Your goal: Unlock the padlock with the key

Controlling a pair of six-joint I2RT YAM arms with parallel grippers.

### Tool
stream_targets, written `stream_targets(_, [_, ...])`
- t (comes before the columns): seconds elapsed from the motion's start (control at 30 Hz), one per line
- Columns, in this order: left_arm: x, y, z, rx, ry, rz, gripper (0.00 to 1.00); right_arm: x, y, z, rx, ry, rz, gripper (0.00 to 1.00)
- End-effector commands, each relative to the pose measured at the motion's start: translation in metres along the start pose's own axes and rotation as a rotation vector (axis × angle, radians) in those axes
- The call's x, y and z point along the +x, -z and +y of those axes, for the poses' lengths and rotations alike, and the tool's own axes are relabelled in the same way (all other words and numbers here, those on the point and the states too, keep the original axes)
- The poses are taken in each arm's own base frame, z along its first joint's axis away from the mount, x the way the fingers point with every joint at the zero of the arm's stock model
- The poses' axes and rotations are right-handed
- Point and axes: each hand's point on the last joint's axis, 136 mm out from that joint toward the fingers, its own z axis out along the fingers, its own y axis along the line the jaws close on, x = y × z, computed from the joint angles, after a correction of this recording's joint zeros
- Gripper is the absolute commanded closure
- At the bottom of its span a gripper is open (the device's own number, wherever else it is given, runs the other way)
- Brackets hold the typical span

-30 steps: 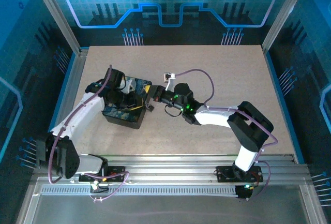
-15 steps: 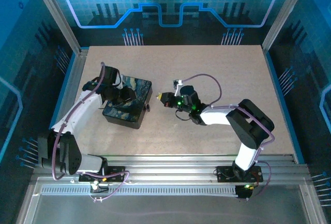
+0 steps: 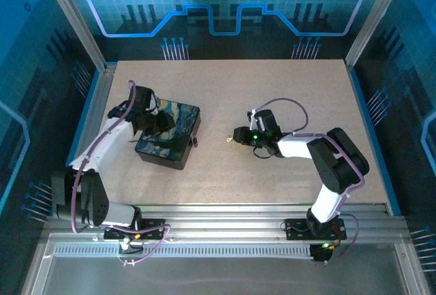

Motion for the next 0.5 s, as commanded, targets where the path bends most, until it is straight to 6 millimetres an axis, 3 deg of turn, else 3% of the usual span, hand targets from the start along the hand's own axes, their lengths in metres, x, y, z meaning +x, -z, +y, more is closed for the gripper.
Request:
stream_targets(0.0, [-0.003, -0.002, 0.008, -0.019, 0.032, -0.006, 0.74, -0.012, 0.018, 0.012, -0.006, 0.079, 0.004, 0.62])
stream_targets(0.1, [-0.005, -0.001, 0.018, -0.044, 0.054, -0.01, 0.69, -0.01, 0.024, 0.039, -0.069, 0.212, 0.023, 0.58])
stream_targets(0.2, [-0.01, 0.002, 0.028, -0.052, 0.088, -0.018, 0.66, 0.018, 0.021, 0.079, -0.166, 0.483, 0.091, 0.51])
stream_targets(0.23, [-0.012, 0.003, 0.031, -0.059, 0.089, -0.022, 0.66, 0.017, 0.019, 0.095, -0.198, 0.567, 0.084, 0.51])
stream_targets(0.3, [-0.014, 0.005, 0.036, -0.085, 0.086, -0.028, 0.66, 0.027, 0.011, 0.11, -0.247, 0.697, 0.101, 0.49])
stream_targets(0.47, [-0.015, 0.007, 0.045, -0.127, 0.086, -0.042, 0.65, 0.03, -0.016, 0.131, -0.312, 0.846, 0.102, 0.46])
